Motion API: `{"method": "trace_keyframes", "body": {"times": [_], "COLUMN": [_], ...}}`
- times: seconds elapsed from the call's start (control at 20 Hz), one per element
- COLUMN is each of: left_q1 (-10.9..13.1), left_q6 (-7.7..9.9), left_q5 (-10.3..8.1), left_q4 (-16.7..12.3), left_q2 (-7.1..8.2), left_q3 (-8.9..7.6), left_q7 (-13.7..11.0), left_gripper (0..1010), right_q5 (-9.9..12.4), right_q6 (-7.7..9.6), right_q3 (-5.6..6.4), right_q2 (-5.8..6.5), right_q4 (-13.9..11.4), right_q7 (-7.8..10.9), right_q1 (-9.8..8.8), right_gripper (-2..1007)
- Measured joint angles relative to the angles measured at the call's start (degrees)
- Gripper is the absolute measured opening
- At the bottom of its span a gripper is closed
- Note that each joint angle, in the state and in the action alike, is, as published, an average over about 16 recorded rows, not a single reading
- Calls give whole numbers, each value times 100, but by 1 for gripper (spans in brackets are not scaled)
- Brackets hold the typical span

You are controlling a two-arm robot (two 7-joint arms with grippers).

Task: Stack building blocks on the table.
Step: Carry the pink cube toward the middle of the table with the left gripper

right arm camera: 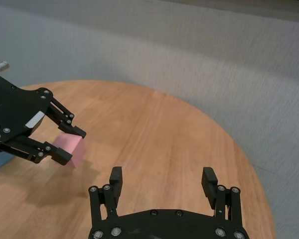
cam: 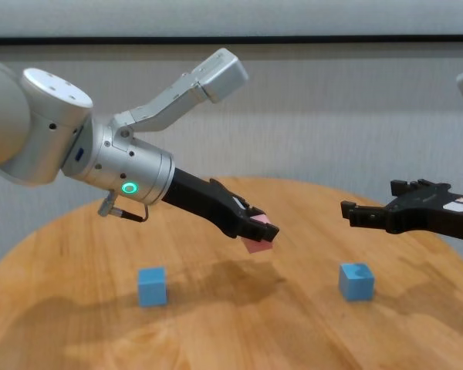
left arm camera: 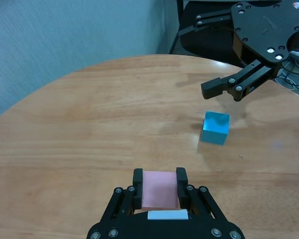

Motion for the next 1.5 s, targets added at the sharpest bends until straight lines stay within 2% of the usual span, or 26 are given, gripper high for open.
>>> {"method": "trace_keyframes", "body": {"times": [0.25,0.7,1.05,1.5], "left_q1": [19,147,31,-186], "left_q6": [22,203,109,-122], "left_q5": [-2,17,39,44], "left_q4": [-52,-414,-80,525], "left_q2": [21,166,51,-171], "left_q3": [1,-6,-5,6], "left_q7": [6,110,162,143], "left_gripper": [408,408,408,408], "right_q5": [0,0,0,0], "right_q6": [0,0,0,0], "right_q3": [0,0,0,0], "right_q2": [0,0,0,0], "right_q4": [0,0,0,0], "right_q7": [0,0,0,0], "right_q1": [0,0,0,0], "right_gripper": [1000,1001,1001,1001]}}
